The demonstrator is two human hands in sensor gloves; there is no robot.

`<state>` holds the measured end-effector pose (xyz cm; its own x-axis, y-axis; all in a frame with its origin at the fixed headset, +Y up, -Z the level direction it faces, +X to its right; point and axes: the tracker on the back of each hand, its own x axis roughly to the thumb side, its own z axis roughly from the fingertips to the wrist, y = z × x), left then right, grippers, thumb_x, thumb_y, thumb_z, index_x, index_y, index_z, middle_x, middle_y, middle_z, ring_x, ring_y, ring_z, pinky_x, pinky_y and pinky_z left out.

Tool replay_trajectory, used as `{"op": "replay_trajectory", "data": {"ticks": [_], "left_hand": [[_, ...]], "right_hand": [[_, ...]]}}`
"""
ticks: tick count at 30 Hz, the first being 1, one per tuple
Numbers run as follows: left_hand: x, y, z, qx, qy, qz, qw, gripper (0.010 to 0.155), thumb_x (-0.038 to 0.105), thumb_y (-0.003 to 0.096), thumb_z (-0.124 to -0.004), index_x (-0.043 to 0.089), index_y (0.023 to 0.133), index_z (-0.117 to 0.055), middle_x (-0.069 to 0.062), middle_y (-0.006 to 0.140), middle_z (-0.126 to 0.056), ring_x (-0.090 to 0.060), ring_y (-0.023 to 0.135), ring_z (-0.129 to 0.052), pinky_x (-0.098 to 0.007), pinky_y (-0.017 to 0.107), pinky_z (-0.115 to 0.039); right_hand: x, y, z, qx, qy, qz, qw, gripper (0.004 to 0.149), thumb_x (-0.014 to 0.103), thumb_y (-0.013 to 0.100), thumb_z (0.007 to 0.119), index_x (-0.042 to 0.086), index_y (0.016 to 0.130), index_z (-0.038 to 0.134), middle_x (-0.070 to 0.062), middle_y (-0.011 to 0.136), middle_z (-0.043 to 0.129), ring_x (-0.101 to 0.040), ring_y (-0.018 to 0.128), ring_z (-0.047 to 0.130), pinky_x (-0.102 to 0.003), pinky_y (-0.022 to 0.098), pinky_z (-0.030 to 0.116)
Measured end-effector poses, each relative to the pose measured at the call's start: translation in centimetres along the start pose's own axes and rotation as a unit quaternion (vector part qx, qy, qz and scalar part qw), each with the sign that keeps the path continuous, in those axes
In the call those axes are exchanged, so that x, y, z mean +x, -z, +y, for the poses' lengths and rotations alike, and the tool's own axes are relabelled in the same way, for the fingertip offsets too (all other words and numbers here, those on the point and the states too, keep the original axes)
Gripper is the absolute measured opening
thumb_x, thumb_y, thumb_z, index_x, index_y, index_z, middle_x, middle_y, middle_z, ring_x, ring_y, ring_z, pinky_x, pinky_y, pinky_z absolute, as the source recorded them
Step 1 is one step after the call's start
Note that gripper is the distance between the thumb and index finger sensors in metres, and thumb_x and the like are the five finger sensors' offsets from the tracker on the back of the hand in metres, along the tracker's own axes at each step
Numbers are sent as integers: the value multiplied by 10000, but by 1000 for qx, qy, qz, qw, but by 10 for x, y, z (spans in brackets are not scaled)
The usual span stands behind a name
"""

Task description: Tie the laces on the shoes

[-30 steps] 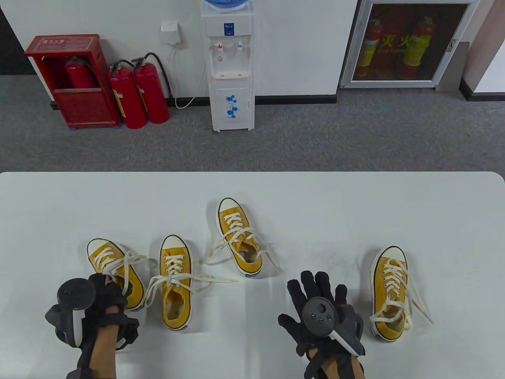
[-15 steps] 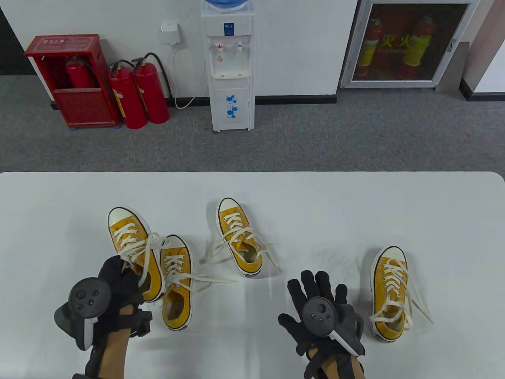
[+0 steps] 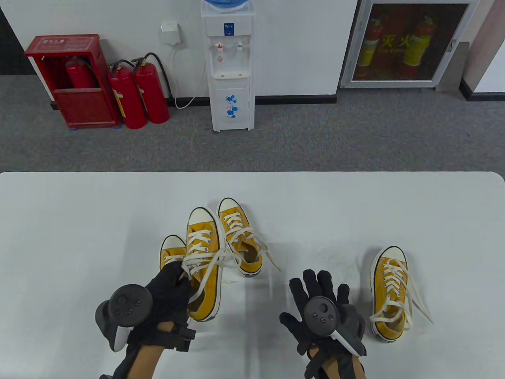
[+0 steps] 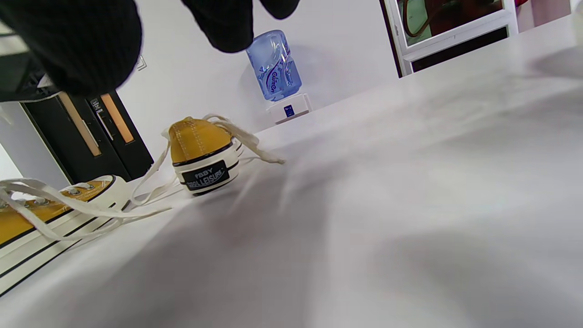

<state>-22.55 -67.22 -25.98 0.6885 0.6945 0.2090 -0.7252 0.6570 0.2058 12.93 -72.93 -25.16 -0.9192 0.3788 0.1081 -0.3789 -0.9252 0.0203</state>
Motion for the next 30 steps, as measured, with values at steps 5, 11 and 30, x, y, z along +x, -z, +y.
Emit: {"op": "replay_trajectory", "data": {"ticks": [5, 11, 30], "left_hand": [[17, -6, -22, -45, 8, -46, 998, 419, 374, 484, -818, 264, 886, -775, -37, 668, -977, -164, 239, -1101, -396, 284, -964], [28, -11, -48, -102, 23, -81, 991, 423, 368, 489, -814, 274, 898, -762, -37, 697, -966, -174, 275, -1103, -406, 313, -958], [22, -14, -89, -205, 92, -106, 969, 428, 359, 491, -819, 298, 909, -750, -32, 735, -954, -195, 331, -1104, -428, 362, -943]], "right_hand": [[-3, 0, -1, -1, 4, 8, 1000, 853, 620, 385, 769, 291, 1105, 449, 19, 1185, 175, -391, 1128, 120, -726, 706, 51], [-8, 1, -4, -11, 11, 23, 1000, 843, 606, 393, 771, 288, 1104, 450, 17, 1184, 178, -391, 1128, 120, -725, 707, 52], [-11, 1, -7, -8, 11, 42, 999, 813, 543, 421, 801, 283, 1102, 441, 18, 1181, 166, -390, 1127, 115, -722, 709, 45]]}}
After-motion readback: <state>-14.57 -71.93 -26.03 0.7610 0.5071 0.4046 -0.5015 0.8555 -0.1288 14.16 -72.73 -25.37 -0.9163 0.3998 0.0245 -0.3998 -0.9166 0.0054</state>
